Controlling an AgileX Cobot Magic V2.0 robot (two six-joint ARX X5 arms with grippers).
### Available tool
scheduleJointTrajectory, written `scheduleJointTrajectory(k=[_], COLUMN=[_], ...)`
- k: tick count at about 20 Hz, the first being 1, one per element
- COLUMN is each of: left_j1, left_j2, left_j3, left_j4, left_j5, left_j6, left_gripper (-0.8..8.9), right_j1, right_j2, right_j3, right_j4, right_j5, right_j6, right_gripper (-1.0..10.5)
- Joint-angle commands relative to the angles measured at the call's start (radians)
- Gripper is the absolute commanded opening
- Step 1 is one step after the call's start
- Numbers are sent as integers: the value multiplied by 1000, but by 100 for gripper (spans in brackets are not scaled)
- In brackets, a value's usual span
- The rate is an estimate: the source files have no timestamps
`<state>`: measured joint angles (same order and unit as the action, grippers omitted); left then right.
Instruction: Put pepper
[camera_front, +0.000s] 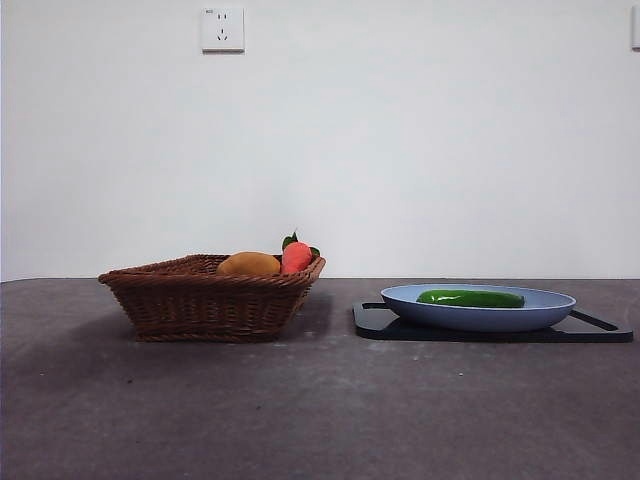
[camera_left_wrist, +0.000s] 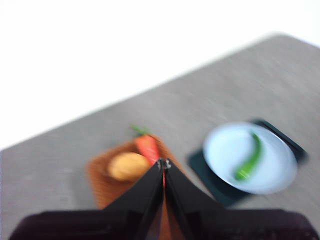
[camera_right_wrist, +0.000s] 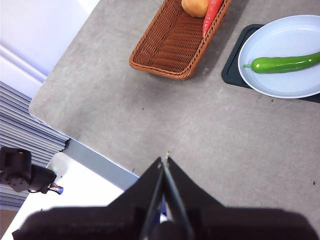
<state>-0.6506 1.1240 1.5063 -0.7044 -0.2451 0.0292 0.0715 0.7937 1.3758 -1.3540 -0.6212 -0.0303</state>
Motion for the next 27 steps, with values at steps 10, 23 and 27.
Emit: scheduleJointTrajectory(k=[10, 23, 27], left_j1=[606, 705, 705], left_j2=[-385, -895, -1002], left_j3=[-269, -1289, -1429], left_j4=[288, 836, 837], left_j5=[95, 95, 92], left_j6=[28, -68, -100], left_gripper=[8, 8, 8], right_j1=[2, 2, 2], right_j2=[5, 5, 5], right_j3=[17, 17, 17], right_j4=[-15, -15, -15], right_j5=[-2, -2, -2], right_j6=[6, 6, 6], right_gripper=[11, 11, 11])
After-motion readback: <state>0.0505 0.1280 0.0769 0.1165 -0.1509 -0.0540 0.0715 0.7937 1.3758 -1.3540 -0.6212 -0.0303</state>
